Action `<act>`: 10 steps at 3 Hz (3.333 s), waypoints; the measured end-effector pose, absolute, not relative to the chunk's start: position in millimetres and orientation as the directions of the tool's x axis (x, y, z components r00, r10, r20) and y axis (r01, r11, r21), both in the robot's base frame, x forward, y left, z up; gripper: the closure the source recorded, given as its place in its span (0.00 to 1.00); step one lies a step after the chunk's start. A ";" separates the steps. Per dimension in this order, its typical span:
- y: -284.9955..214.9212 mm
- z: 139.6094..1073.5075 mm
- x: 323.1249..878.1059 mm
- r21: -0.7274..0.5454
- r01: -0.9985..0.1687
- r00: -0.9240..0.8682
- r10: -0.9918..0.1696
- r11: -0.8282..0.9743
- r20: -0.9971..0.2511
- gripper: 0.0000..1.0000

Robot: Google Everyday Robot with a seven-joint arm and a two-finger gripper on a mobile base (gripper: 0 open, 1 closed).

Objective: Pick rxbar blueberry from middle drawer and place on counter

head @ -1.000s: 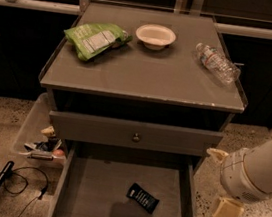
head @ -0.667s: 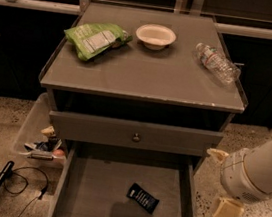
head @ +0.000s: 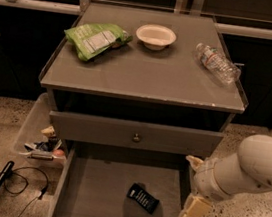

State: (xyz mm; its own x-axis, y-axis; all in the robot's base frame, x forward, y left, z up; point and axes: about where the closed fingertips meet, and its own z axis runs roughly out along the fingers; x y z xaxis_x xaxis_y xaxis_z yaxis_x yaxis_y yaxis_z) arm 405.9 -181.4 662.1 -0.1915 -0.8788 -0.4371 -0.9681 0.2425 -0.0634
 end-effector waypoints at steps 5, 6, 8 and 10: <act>-134.8 478.2 457.7 0.023 -0.934 -0.276 -0.677 0.358 -0.683 0.00; -116.4 446.2 469.8 0.022 -0.929 -0.268 -0.629 0.370 -0.729 0.00; -89.6 384.5 487.9 0.039 -0.928 -0.271 -0.601 0.370 -0.752 0.00; -96.5 348.7 496.0 0.052 -0.915 -0.307 -0.609 0.399 -0.731 0.00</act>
Offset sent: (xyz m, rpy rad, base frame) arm 0.0362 0.0209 -0.1690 0.2477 0.0357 -0.1414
